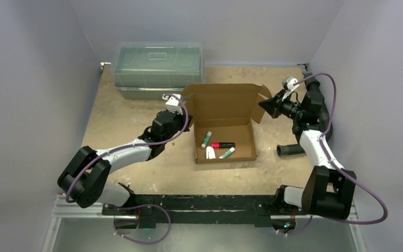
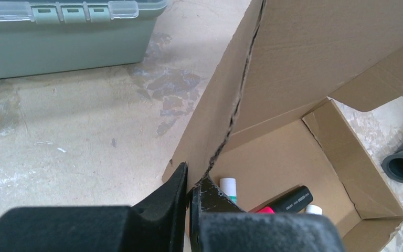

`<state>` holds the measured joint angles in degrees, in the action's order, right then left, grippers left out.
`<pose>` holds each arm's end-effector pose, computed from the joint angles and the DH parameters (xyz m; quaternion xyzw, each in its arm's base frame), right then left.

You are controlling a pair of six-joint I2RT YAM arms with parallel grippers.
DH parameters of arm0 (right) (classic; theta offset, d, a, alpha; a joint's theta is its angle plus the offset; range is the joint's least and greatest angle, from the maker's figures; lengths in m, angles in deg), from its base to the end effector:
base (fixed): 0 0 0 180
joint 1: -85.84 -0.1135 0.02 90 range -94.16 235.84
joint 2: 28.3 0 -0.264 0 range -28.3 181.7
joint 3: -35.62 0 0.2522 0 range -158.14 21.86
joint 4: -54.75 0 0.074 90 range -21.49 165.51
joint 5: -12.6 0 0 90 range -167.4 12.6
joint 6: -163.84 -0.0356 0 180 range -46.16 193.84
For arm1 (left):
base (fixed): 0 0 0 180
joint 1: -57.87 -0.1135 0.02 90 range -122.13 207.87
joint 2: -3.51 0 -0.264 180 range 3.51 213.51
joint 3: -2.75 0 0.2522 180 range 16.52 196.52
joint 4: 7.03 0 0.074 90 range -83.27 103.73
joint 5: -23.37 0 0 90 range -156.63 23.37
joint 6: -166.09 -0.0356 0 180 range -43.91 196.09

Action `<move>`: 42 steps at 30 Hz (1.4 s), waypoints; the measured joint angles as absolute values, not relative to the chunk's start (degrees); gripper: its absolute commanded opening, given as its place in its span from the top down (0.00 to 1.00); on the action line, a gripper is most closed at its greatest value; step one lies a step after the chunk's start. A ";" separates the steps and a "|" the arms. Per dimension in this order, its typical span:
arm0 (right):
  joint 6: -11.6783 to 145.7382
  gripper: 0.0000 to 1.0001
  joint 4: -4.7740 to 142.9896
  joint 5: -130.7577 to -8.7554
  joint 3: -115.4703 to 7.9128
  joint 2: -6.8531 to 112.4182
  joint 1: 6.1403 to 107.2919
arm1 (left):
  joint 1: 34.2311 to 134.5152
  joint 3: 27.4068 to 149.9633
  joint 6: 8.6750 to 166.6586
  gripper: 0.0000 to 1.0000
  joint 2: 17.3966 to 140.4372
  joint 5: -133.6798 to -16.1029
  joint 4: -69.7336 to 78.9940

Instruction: Fold the paper box

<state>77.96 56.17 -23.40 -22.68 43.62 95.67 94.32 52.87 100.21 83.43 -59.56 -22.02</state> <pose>0.2757 -0.0185 0.2804 -0.2407 0.7200 0.2918 0.5819 0.2426 -0.1737 0.2201 0.0475 0.7903 -0.2649 0.5505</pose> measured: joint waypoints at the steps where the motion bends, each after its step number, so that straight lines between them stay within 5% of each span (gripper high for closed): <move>1: 77.46 0.94 55.69 -23.82 -22.42 43.47 95.47 | 94.32 52.59 100.60 1.00 83.32 -59.49 -22.37; 11: 75.84 0.79 54.03 -25.43 -20.19 40.61 93.31 | 94.39 51.28 101.98 1.00 82.84 -58.84 -23.83; 42: 75.71 0.75 54.75 -30.00 -17.17 36.10 90.71 | 102.25 51.00 102.50 1.00 82.25 -45.16 -22.67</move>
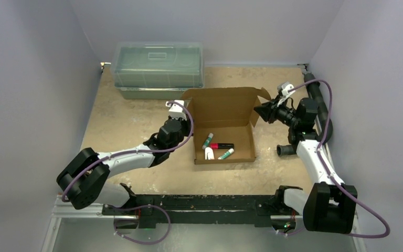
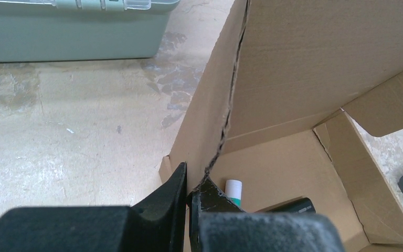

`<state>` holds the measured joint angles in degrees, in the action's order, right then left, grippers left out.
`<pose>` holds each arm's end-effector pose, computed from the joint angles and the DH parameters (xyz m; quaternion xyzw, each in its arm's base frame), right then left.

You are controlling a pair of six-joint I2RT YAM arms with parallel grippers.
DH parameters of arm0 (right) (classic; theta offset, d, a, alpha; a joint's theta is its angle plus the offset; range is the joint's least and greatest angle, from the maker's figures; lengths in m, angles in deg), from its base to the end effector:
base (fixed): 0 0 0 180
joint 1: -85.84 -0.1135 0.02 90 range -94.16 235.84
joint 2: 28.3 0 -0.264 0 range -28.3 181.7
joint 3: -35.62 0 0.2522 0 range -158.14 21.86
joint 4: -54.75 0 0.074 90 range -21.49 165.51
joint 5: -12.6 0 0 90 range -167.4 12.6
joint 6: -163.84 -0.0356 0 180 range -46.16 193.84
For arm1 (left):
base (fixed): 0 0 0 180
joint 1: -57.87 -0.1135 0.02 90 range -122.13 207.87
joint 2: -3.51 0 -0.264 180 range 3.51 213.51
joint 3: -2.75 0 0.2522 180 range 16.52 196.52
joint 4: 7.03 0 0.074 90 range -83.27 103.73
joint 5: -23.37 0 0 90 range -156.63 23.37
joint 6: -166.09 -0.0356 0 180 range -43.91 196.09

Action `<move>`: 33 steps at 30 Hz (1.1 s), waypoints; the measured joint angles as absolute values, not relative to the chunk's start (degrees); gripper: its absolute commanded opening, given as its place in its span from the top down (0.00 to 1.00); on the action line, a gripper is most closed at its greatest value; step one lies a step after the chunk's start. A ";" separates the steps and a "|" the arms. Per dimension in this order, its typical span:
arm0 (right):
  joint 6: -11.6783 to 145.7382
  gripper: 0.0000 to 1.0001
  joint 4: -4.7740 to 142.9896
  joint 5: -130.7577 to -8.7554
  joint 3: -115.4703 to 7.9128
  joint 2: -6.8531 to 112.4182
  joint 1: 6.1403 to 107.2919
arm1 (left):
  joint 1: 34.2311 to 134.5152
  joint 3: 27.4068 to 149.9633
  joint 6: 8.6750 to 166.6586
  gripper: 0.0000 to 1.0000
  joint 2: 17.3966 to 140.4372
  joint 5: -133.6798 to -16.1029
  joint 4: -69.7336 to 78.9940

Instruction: Fold the paper box

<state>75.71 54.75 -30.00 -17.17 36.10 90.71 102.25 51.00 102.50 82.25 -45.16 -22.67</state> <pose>0.2504 0.0050 0.2811 -0.2354 0.7160 0.2770 0.5960 0.2159 -0.1930 0.2170 0.0094 0.7869 -0.2267 0.5739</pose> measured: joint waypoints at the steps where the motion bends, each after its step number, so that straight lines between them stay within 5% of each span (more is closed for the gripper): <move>1: 75.45 0.75 54.71 -30.39 -16.91 35.86 90.62 | 102.65 51.00 102.52 1.00 82.23 -44.46 -22.57; 33: 70.01 0.84 49.81 -33.54 -11.14 32.15 90.36 | 105.80 49.40 110.52 1.00 81.99 -38.12 -23.81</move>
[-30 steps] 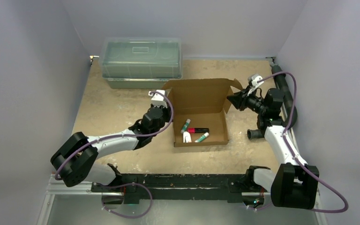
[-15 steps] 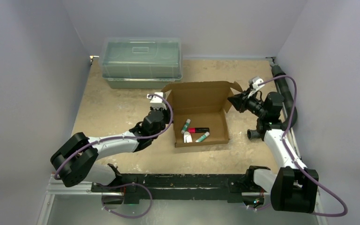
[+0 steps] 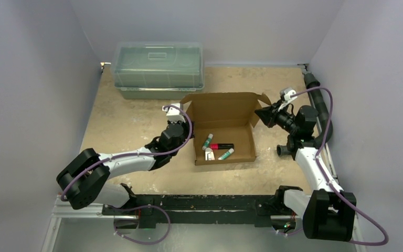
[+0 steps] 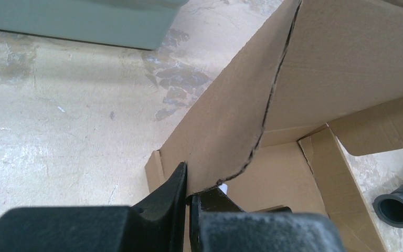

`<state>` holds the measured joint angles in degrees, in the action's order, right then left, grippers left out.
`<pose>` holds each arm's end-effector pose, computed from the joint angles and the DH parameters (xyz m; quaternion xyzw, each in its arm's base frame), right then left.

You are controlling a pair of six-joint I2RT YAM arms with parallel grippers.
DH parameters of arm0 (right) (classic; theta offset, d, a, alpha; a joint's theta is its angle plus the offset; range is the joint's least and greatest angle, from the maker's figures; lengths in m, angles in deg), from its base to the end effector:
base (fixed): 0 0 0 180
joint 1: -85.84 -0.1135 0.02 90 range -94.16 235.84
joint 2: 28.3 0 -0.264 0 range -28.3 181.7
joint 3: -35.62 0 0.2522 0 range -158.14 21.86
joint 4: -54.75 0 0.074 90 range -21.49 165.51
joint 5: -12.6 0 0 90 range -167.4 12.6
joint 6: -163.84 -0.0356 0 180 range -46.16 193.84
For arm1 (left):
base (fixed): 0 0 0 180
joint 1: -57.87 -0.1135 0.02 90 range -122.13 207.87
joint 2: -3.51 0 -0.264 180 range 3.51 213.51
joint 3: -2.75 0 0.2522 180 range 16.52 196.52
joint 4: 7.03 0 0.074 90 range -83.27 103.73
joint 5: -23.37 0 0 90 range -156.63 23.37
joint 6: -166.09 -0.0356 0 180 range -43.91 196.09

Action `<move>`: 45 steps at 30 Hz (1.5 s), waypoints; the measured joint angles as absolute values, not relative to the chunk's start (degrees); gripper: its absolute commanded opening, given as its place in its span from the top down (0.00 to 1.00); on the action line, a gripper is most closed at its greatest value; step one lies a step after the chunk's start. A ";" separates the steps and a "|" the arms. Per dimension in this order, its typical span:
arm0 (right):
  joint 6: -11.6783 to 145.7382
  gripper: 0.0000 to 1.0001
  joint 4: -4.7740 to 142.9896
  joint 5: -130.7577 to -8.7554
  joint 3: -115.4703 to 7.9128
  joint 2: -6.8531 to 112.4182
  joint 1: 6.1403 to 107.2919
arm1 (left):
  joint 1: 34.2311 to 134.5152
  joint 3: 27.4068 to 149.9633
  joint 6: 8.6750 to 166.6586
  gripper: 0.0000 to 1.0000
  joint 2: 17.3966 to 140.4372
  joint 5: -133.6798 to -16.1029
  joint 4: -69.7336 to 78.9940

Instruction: Fold the paper box

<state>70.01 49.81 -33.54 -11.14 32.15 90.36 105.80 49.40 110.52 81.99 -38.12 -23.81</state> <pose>0.2346 0.0062 0.2683 -0.1913 0.7199 0.2798 0.6057 0.2024 -0.1989 0.2118 -0.0584 0.7815 -0.2412 0.5725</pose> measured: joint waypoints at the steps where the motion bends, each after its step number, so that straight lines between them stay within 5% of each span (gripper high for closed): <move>1: 69.44 0.84 49.53 -33.52 -10.85 31.99 90.36 | 105.88 49.40 110.81 1.00 81.99 -38.01 -23.77; 17: 63.15 0.78 47.50 -33.04 -9.61 31.60 90.38 | 106.56 49.12 112.53 1.00 82.03 -36.76 -23.77; 25: 62.45 0.67 48.33 -32.69 -9.61 31.64 90.33 | 107.57 49.12 112.49 1.00 82.27 -35.23 -23.96; 45: 68.41 0.72 57.46 -33.02 -11.36 31.69 90.05 | 109.38 48.96 110.85 1.00 82.71 -32.81 -23.96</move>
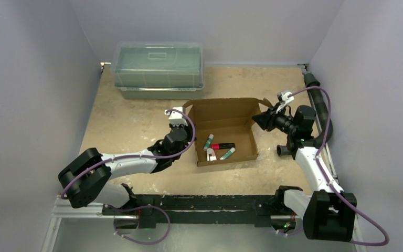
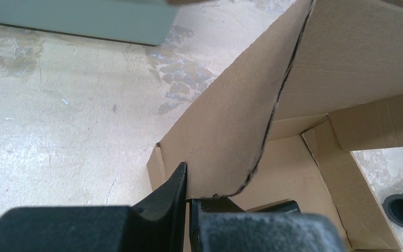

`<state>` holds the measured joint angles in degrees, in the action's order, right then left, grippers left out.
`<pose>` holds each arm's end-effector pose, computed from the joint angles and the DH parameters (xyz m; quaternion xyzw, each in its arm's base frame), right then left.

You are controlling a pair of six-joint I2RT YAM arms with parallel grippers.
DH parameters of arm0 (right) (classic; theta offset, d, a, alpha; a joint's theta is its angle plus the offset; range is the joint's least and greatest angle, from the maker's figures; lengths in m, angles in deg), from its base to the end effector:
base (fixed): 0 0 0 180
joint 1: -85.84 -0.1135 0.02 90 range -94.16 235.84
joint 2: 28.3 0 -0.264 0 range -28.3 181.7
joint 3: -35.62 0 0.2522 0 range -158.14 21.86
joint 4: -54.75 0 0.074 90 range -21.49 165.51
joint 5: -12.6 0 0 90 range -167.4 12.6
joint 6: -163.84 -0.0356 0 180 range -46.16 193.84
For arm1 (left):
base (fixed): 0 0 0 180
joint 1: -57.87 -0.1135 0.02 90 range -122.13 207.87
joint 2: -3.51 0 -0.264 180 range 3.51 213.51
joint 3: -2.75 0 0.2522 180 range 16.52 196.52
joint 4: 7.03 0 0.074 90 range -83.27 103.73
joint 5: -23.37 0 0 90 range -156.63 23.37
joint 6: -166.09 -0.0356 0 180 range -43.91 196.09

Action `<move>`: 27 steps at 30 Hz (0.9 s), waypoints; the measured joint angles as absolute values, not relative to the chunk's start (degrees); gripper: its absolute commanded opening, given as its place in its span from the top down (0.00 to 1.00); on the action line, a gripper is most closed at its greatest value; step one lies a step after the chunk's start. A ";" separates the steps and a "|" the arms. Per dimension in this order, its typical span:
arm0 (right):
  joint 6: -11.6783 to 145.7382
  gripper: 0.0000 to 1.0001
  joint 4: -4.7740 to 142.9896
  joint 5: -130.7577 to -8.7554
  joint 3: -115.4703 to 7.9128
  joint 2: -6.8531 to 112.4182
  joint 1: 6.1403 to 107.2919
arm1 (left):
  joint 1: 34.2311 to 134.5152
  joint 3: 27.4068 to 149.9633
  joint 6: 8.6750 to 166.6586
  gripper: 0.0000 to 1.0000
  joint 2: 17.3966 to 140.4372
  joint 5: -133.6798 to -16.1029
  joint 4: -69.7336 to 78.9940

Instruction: Fold the paper box

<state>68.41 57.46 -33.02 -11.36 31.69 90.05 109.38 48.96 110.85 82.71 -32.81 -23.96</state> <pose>0.2306 0.0080 0.2584 -0.1652 0.7547 0.3070 0.5558 0.1908 -0.2081 0.2068 -0.0617 0.7817 -0.2238 0.5788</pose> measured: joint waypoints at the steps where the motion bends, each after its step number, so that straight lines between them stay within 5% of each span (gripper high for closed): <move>1: 68.98 0.72 58.21 -33.19 -11.53 31.69 89.98 | 109.40 48.88 110.85 1.00 82.69 -32.76 -24.01; 27: 74.12 0.79 63.76 -37.10 -12.34 31.73 89.70 | 110.08 48.46 113.25 1.00 82.34 -34.29 -24.27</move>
